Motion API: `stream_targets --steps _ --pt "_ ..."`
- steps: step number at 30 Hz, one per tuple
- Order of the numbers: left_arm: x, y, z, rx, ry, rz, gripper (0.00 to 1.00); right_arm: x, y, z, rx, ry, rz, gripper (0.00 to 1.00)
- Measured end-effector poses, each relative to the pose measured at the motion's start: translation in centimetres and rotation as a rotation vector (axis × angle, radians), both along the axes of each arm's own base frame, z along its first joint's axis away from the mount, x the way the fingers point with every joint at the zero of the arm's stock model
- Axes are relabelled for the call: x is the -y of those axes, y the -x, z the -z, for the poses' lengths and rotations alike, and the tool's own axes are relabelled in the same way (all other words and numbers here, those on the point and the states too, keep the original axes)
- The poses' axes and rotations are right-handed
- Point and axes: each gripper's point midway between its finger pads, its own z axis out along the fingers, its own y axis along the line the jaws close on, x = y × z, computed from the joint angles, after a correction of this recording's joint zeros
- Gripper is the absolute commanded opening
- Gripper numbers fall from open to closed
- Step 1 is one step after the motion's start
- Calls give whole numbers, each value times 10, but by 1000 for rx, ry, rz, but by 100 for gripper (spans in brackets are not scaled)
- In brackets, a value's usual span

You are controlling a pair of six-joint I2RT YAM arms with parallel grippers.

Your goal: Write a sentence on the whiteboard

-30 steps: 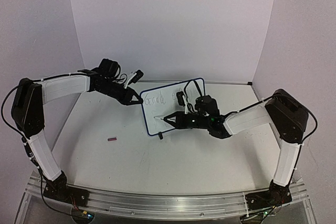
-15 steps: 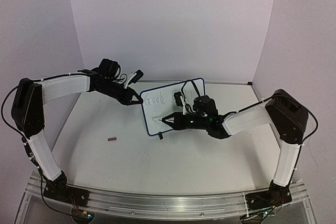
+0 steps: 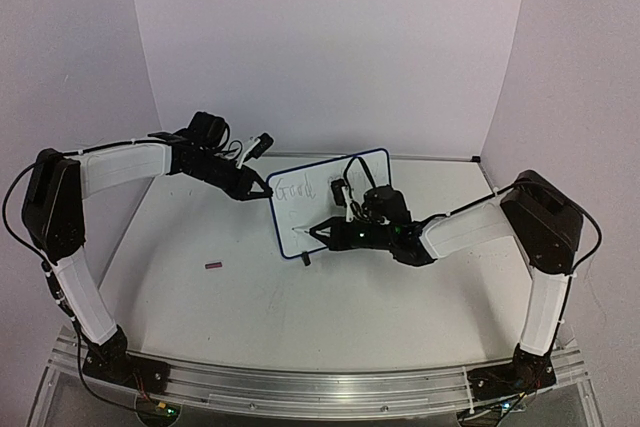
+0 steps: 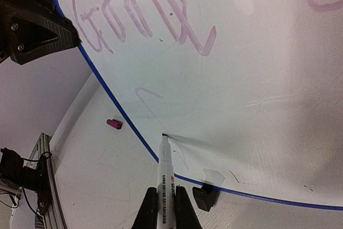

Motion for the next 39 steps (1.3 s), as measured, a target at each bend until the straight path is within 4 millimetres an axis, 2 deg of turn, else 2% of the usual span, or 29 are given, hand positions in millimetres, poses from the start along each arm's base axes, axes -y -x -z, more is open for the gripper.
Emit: stream_targets --steps 7,14,24,26,29,31,33,39 --pt "0 -1 0 0 0 0 0 1 -1 0 4 9 26 0" --pt "0 -1 0 0 0 0 0 13 -3 -2 20 31 86 0" --pt "1 -1 0 -1 0 1 0 15 -2 -4 27 33 79 0" --pt "1 -1 0 -1 0 1 0 18 -1 -8 31 32 78 0" --pt "1 -1 0 -1 1 2 0 23 2 -25 55 16 76 0" --pt "1 -1 0 0 1 2 0 24 2 -46 91 -13 76 0" --pt "1 -1 0 -1 1 2 0 24 1 -58 114 -30 76 0" --pt "1 -1 0 0 1 2 0 20 -4 -62 132 -26 74 0"
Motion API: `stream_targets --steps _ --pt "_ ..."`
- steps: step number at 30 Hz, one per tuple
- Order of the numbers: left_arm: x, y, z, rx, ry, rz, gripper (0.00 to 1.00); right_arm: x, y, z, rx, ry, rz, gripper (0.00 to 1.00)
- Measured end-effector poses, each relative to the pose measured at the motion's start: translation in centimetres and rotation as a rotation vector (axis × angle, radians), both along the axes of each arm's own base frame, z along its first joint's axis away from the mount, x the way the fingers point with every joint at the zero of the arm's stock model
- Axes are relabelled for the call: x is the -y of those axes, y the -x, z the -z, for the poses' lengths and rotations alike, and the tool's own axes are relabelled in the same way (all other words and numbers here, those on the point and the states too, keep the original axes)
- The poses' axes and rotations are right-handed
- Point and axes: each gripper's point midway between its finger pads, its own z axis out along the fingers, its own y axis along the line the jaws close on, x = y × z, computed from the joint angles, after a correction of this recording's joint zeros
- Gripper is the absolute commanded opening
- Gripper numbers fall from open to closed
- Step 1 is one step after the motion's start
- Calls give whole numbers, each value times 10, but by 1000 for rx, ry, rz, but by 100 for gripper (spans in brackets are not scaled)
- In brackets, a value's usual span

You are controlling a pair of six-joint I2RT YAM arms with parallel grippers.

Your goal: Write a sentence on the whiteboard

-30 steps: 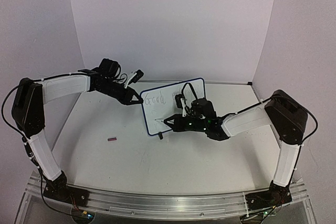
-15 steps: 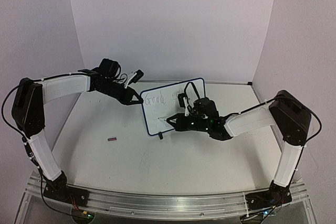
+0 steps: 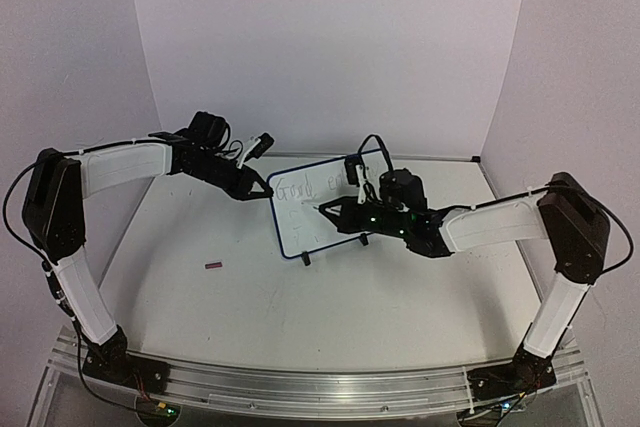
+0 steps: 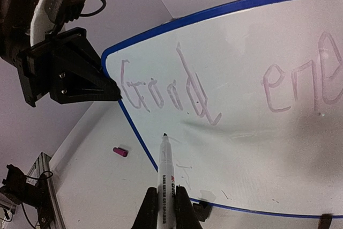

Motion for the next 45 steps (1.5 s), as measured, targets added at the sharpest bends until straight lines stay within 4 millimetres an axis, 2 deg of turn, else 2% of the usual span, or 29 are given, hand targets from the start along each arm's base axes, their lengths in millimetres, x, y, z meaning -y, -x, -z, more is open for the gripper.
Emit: stream_targets --steps 8,15,24,36,45 --pt "0 0 0 0 0 0 0 -6 -8 7 -1 26 6 0" --pt "0 0 0 1 0 0 0 -5 -12 28 -33 63 18 0" --pt "0 0 0 1 0 0 0 -5 -11 31 -43 66 20 0" --pt "0 0 0 0 0 0 0 3 1 71 -138 110 18 0" --pt "1 -1 0 1 0 0 0 5 6 84 -170 125 20 0"
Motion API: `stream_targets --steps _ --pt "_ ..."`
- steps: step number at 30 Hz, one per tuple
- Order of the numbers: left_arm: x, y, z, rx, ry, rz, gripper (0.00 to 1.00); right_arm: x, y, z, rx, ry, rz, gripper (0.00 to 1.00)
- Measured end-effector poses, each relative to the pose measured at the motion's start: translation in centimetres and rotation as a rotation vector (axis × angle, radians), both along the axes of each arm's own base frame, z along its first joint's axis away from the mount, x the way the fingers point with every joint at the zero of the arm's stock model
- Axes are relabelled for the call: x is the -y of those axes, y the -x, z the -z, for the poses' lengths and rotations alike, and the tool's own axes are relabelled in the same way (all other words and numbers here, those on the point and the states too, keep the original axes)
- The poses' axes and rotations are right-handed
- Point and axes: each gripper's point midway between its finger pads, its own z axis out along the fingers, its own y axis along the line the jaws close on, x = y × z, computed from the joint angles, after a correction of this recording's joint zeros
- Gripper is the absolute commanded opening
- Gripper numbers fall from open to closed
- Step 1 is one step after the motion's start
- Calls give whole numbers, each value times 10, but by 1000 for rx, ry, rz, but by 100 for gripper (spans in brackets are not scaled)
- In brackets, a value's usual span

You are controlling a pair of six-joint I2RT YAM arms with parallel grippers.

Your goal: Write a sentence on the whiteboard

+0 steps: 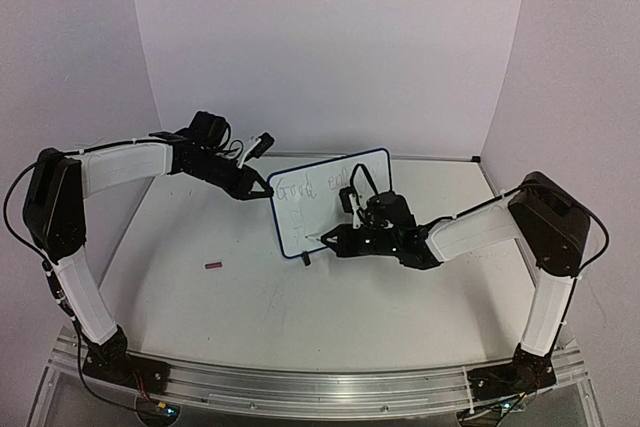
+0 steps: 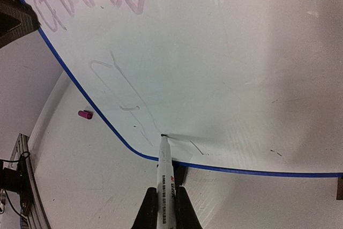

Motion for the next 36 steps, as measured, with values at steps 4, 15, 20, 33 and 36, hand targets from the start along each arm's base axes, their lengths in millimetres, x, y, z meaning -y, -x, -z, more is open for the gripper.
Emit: stream_targets --steps 4,15,20,33,36 --pt "0 0 0 0 0 0 0 1 0 1 1 4 6 0" --pt "1 0 0 0 0 2 0 24 -2 -24 68 13 69 0" --pt "1 1 0 0 0 3 0 30 1 -65 142 -42 68 0" --pt "2 1 0 1 0 4 0 21 7 -63 127 -73 -7 0" --pt "2 1 0 1 0 4 0 21 5 -50 106 -56 -9 0"
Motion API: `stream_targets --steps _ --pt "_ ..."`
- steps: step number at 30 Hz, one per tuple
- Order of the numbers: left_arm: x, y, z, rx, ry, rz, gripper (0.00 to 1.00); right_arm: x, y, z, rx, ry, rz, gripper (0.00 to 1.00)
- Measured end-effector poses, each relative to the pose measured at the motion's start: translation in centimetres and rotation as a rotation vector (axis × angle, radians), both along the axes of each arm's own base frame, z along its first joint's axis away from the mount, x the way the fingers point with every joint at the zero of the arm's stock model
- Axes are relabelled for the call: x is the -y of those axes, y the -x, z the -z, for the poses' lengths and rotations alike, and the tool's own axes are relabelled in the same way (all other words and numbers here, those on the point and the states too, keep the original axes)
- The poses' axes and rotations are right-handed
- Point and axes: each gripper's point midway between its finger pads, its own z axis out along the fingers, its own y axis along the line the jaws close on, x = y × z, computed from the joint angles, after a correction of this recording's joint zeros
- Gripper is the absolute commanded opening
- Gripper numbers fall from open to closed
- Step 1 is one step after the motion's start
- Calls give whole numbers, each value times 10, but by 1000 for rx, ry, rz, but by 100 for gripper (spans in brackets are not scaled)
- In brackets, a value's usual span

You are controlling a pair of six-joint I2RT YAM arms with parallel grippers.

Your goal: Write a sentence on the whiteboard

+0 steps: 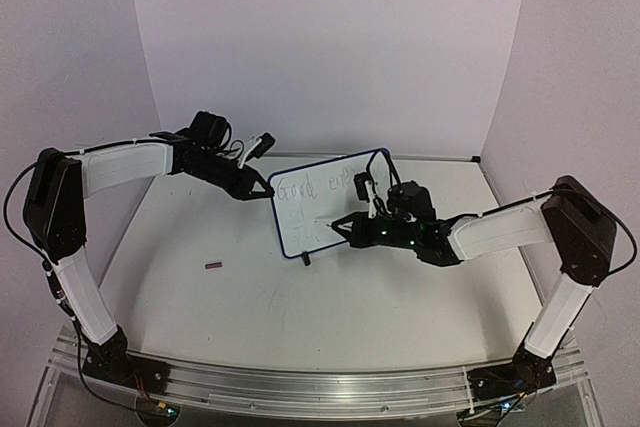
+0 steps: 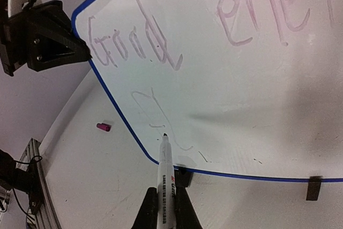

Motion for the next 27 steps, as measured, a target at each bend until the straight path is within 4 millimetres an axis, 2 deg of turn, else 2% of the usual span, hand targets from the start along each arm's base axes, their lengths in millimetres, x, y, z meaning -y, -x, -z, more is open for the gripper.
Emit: stream_targets --steps 5,27 --pt "0 0 0 0 0 0 0 0 -4 13 -22 14 -2 0" --pt "1 0 0 1 -1 1 0 -5 -15 4 6 -23 -4 0"
